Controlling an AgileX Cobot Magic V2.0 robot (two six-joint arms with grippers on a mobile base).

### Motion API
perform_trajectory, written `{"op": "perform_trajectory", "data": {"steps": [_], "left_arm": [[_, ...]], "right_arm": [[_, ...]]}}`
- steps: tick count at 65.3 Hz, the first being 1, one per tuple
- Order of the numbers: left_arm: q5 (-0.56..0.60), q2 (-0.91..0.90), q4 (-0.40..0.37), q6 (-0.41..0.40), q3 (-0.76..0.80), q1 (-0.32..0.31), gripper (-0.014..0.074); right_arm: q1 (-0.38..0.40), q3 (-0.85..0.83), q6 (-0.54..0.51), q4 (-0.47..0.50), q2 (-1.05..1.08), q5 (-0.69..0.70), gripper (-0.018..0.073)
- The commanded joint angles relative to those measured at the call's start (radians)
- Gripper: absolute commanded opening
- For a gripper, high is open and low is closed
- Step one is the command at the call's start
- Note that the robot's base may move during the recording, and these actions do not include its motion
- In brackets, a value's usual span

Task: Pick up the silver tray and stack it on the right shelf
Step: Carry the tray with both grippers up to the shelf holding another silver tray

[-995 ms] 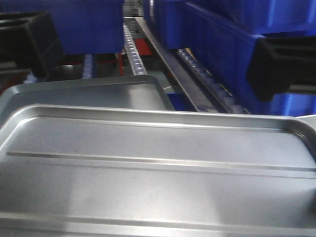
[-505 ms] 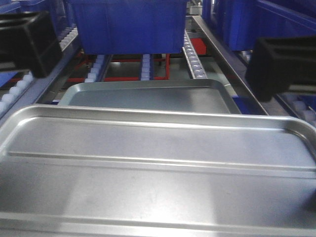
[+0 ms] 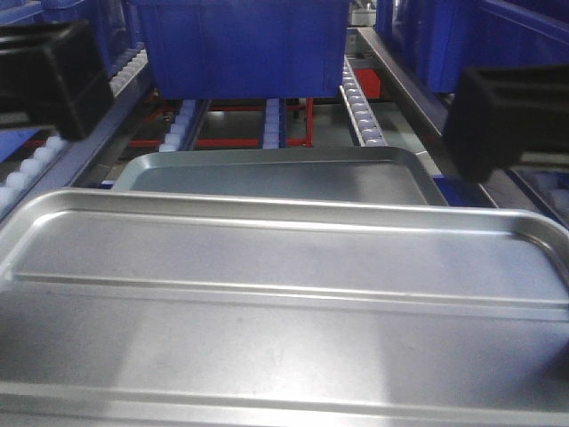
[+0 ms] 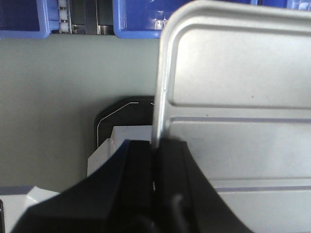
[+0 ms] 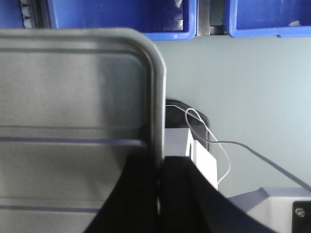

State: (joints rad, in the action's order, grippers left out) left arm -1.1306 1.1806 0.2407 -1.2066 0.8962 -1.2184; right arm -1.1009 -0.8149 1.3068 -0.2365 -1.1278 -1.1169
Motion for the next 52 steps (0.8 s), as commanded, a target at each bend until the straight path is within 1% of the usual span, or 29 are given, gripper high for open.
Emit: {"op": "perform_trajectory", "data": {"steps": [1, 44, 52], "left_arm": [[-0.208, -0.021, 0.059, -0.009, 0.024, 0.001, -0.0092], [-0.206, -0.021, 0.059, -0.009, 0.024, 0.001, -0.0092], [-0.206, -0.021, 0.059, -0.009, 0.024, 0.001, -0.0092]], "right_arm": [[0.002, -0.022, -0.003, -0.055, 0.022, -0.177, 0.0078], [0.002, -0.022, -0.003, -0.055, 0.022, -0.176, 0.0078], [0.002, -0.023, -0.005, -0.064, 0.022, -0.151, 0.0078]]}}
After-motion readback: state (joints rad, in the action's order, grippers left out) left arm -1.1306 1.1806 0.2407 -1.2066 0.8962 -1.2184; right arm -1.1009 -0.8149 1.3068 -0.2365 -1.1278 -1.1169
